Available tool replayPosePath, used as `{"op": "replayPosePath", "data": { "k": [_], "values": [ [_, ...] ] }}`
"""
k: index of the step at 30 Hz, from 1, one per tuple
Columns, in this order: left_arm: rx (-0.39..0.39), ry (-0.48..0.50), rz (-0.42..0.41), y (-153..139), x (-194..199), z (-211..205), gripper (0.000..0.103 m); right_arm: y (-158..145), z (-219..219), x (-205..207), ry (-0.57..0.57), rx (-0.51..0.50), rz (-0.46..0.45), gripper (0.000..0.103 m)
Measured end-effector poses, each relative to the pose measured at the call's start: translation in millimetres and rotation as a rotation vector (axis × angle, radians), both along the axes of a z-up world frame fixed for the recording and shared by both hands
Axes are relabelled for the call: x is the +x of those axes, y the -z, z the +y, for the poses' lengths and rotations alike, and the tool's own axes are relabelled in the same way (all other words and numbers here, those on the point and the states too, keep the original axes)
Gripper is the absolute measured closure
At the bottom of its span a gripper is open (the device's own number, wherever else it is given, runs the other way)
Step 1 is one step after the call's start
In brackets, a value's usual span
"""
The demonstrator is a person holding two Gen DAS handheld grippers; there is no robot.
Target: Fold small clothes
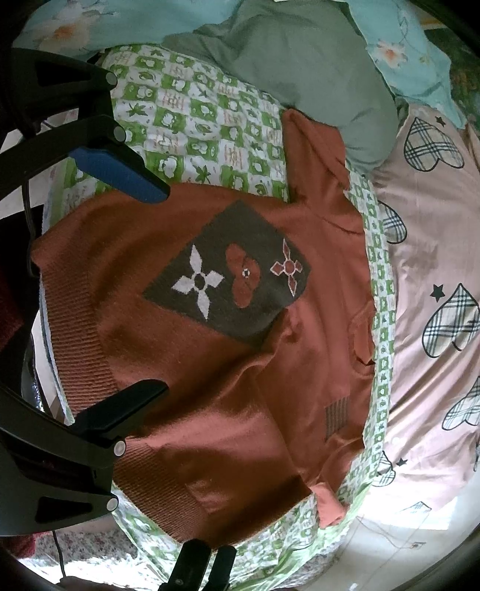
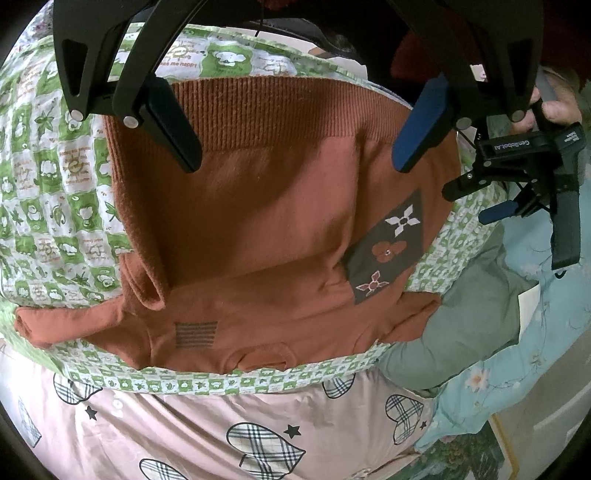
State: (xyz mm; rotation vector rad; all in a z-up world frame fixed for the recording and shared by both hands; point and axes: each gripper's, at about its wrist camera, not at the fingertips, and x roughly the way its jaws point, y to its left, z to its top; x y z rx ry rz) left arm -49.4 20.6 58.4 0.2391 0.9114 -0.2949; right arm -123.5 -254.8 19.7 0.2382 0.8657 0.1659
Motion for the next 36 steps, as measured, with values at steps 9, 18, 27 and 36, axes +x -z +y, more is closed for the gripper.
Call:
{"op": "replayPosePath", "data": {
  "k": [9,18,27,36],
  "values": [
    [-0.029,0.009,0.063,9.9,19.5,-5.6,0.006,2.4,-4.9,4.3,0.013,-0.049,0.001,0.001],
    [-0.011,0.018,0.043,22.2,42.2,-13.1,0.006,1.6,-48.6,9.6,0.119,-0.011,-0.017,0.001],
    [-0.099,-0.006,0.049,25.0,71.6,-20.0,0.006,4.6,-119.7,18.2,0.255,0.178,-0.107,0.005],
    [-0.054,0.034,0.079,30.0,88.7,-40.2,0.006,-14.2,-248.8,38.4,0.511,0.161,-0.151,0.034]
  ]
}}
